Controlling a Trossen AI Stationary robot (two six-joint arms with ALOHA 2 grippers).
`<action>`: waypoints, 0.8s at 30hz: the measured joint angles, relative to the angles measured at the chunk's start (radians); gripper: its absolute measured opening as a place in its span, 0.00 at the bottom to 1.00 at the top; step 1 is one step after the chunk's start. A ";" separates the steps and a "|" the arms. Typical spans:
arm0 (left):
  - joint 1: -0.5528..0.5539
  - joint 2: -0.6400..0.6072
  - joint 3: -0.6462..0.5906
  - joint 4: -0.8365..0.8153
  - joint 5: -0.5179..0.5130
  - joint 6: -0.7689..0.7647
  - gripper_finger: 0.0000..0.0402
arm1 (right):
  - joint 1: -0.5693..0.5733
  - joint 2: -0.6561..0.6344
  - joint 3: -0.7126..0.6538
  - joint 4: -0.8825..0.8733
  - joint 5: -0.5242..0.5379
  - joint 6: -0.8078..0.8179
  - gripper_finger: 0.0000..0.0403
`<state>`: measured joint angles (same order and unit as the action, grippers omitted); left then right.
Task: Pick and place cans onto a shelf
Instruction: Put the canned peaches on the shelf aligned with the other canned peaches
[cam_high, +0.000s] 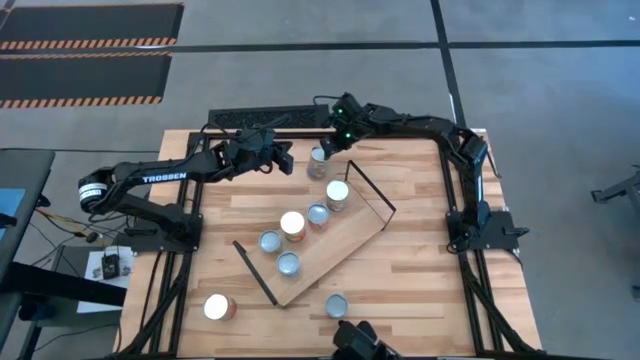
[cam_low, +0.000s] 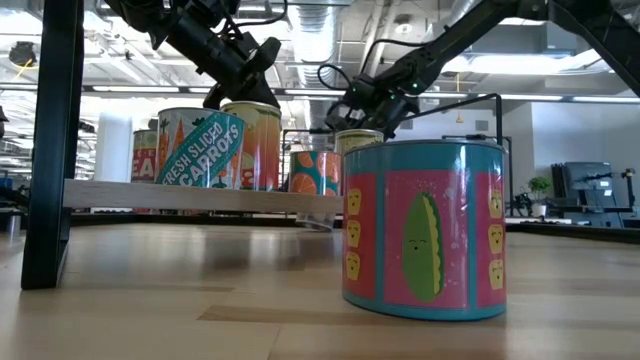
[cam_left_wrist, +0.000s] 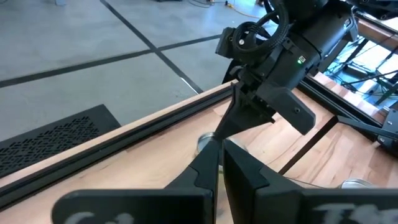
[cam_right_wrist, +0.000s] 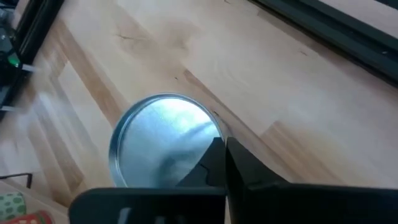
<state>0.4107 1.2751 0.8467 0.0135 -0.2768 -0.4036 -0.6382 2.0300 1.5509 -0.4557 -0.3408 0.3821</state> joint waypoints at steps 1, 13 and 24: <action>0.000 0.000 0.000 0.000 0.000 0.000 0.02 | -0.004 0.000 0.000 -0.005 0.000 -0.004 0.01; 0.000 0.000 0.000 0.000 -0.001 0.001 0.02 | -0.080 -0.104 -0.003 -0.118 0.020 -0.085 0.01; 0.000 0.000 0.000 0.000 -0.001 0.002 0.02 | -0.257 -0.324 -0.156 -0.330 0.082 -0.275 0.00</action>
<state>0.4107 1.2755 0.8469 0.0139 -0.2775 -0.4019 -0.8957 1.7064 1.3951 -0.7853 -0.2589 0.1070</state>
